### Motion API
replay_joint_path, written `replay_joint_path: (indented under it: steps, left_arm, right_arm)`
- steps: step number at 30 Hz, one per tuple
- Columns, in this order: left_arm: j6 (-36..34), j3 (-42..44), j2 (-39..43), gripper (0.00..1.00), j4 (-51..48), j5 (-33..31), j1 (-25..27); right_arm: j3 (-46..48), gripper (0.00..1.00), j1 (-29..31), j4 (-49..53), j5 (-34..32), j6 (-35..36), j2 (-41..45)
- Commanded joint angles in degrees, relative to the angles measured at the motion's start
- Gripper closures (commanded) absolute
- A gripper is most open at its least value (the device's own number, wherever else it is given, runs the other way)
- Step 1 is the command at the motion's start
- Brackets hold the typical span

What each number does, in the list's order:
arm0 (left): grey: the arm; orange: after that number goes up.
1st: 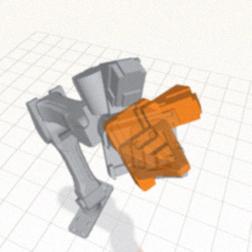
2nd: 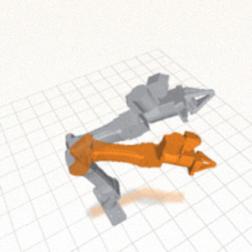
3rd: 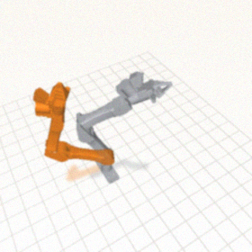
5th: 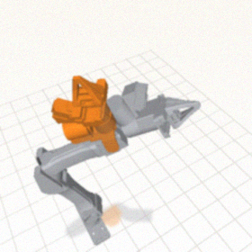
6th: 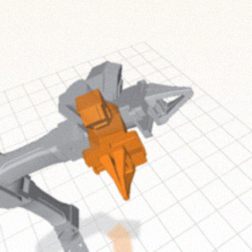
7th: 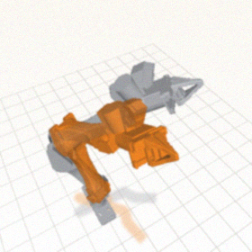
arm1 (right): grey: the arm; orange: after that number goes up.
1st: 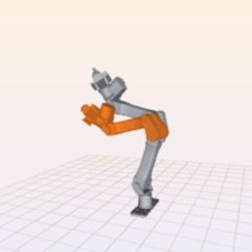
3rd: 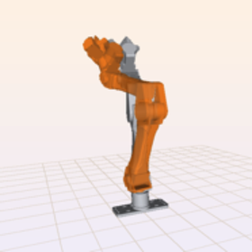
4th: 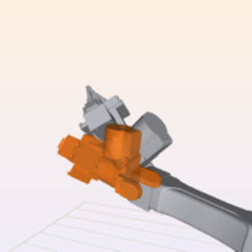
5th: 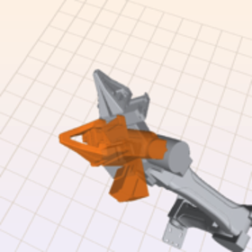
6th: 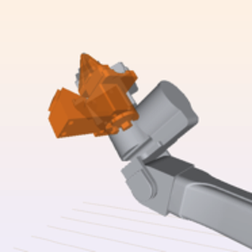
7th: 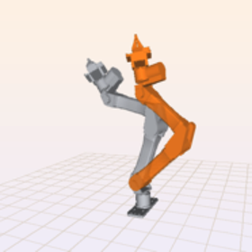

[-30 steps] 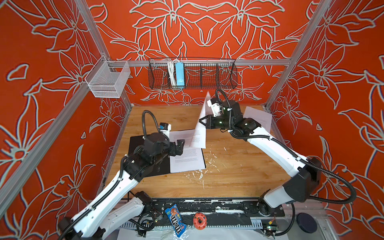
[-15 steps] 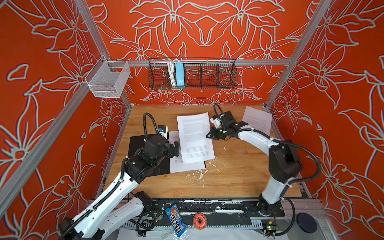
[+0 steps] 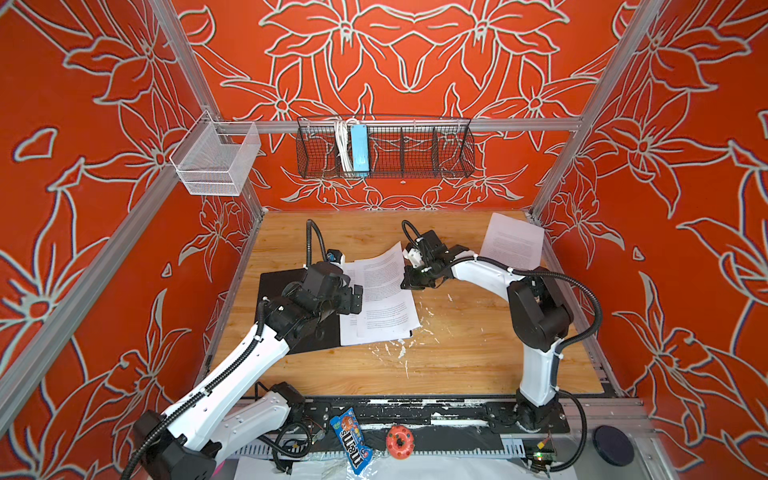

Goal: Put the files into the folder
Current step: 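Lower the sheet onto the folder stack with the right gripper, pressing toward the clip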

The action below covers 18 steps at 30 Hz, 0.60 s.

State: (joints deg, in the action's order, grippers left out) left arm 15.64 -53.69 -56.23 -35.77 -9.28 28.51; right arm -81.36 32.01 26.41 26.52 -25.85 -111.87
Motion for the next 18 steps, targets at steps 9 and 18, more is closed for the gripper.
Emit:
replay_joint_path:
  steps: [9,18]
  left_arm:
    - [0.5,-2.2,-4.5,0.02,-3.1,7.0,-3.1]
    - [0.6,-2.2,-5.3,0.02,-3.0,8.5,-3.7]
  right_arm:
    - [-7.0,1.0,3.1,0.9,1.3,-1.0,-4.9]
    - [-9.1,1.0,5.0,1.4,1.9,-0.5,-6.6]
